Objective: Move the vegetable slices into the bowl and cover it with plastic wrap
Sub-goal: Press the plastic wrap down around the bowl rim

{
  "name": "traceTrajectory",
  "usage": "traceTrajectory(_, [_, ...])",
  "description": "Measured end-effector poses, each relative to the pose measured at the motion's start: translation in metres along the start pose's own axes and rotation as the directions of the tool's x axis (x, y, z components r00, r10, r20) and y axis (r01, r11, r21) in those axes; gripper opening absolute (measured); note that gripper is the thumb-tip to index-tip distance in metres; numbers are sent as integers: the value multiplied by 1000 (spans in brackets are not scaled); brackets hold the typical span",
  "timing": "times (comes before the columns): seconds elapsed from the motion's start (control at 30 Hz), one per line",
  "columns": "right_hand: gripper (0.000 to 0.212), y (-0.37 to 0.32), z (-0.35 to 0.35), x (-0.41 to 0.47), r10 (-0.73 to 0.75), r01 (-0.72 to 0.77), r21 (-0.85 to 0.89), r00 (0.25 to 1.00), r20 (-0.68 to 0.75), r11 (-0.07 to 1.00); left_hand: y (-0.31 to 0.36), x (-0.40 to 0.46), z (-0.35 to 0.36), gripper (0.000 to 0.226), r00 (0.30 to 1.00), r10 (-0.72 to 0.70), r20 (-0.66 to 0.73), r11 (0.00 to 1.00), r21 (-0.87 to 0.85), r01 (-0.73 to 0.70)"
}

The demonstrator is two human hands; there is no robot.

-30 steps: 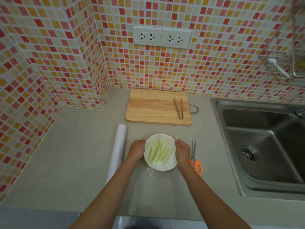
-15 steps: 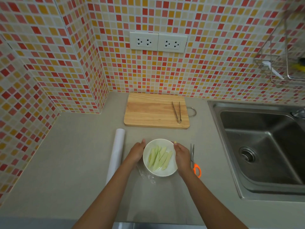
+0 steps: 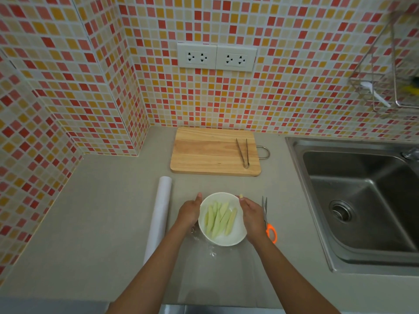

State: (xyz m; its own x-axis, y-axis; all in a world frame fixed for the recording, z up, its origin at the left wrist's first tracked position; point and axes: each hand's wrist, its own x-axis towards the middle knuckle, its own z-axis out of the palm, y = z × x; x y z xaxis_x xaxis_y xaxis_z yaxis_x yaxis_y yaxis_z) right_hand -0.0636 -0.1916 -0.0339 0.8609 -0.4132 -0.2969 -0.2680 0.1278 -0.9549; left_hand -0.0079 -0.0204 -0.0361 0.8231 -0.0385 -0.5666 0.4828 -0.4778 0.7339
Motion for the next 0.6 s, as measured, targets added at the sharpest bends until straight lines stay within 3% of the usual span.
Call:
traceTrajectory(0.2, [33, 2, 5, 0, -25, 24, -29, 1000, -19, 999, -6, 1, -1, 69, 992, 34, -118, 999, 16, -32])
traceTrajectory(0.33, [33, 5, 5, 1, -55, 55, -80, 998, -4, 995, -11, 5, -4, 60, 999, 2, -48, 987, -163, -10])
traceTrajectory(0.43, [34, 6, 5, 1, -44, 42, -109, 999, -15, 993, -14, 2, -7, 49, 995, 85, -54, 965, -244, -96])
traceTrajectory(0.6, [38, 8, 7, -1, -69, 60, -143, 996, -60, 988, -14, -4, -3, 41, 965, 168, -202, 951, -225, -213])
